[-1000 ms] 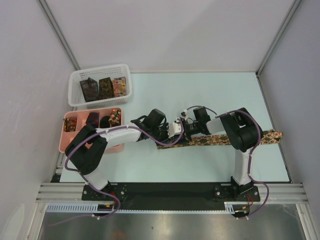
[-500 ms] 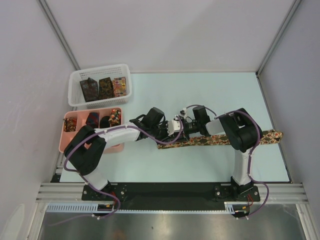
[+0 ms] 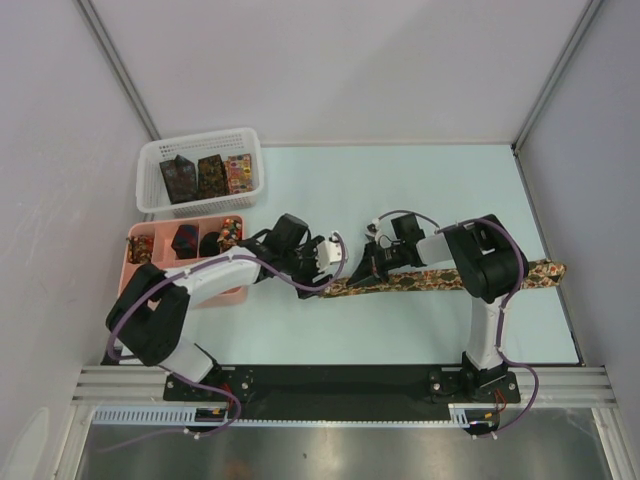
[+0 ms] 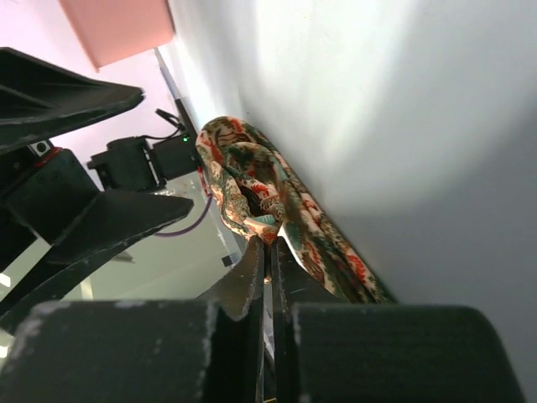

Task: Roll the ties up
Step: Roll the tie at the center of the board.

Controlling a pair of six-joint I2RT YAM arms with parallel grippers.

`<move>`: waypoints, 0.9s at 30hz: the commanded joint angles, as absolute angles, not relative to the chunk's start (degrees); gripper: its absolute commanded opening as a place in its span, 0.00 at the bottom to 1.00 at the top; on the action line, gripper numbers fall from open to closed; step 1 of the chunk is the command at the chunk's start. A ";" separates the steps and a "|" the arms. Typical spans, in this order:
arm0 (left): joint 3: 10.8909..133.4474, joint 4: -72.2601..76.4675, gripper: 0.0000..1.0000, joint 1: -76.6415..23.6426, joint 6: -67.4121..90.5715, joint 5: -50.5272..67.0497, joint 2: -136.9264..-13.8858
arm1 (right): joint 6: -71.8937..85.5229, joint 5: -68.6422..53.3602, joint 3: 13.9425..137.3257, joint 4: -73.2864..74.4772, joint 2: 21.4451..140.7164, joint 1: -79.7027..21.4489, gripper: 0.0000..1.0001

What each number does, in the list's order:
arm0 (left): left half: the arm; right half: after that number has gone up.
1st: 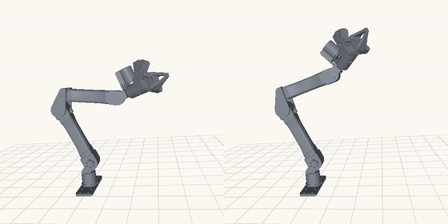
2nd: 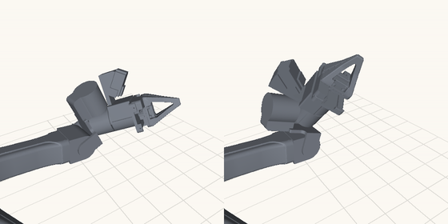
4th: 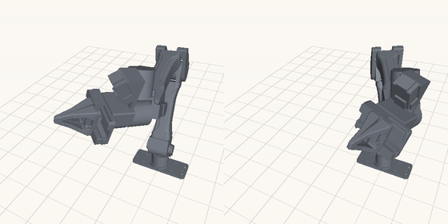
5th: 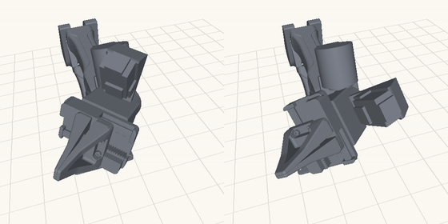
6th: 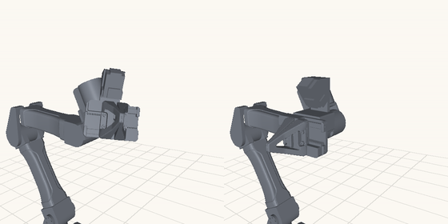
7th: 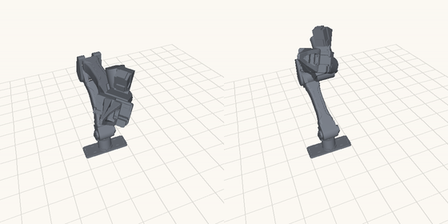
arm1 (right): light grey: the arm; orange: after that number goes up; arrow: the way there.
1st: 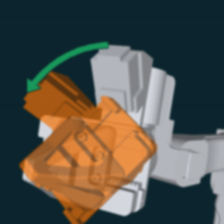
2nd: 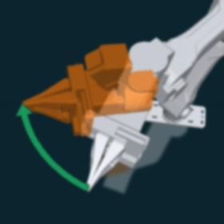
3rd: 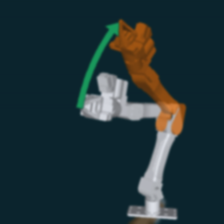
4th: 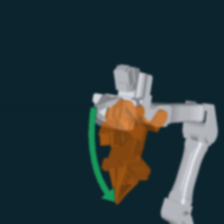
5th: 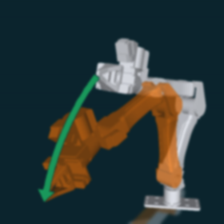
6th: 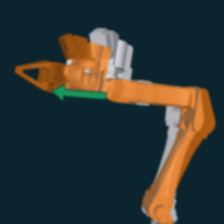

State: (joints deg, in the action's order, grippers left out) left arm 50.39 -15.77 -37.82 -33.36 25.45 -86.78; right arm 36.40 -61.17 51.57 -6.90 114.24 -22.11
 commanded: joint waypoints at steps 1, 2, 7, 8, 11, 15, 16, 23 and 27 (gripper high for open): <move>51.32 -16.96 0.79 -38.58 -35.51 26.63 -89.64 | 31.29 -59.15 53.70 -2.82 115.05 -21.97 0.00; 52.72 -17.66 0.80 -38.67 -35.42 26.46 -91.21 | 30.68 -58.89 53.79 -1.94 115.14 -21.97 0.00; 55.19 -18.98 0.76 -39.90 -36.12 24.44 -94.04 | 28.83 -57.66 55.19 1.84 116.10 -21.27 0.00; 55.20 -18.98 0.72 -40.34 -36.38 24.17 -94.04 | 28.83 -57.57 55.20 1.93 116.19 -21.18 0.00; 54.84 -18.29 0.61 -41.13 -36.74 23.03 -93.96 | 28.83 -57.65 55.46 2.28 116.19 -21.44 0.00; 55.72 -17.93 0.42 -41.57 -35.60 23.29 -93.78 | 29.18 -58.27 55.90 2.29 116.10 -21.53 0.02; 56.51 -17.84 0.40 -41.66 -35.42 23.64 -93.61 | 29.35 -58.53 55.99 2.46 116.19 -21.45 0.04; 60.64 -18.37 0.37 -44.03 -33.75 24.43 -96.14 | 28.74 -59.24 58.09 5.45 115.14 -20.83 0.16; 62.75 -18.81 0.37 -45.35 -32.70 23.73 -98.61 | 28.30 -60.12 58.36 6.94 113.38 -19.78 0.30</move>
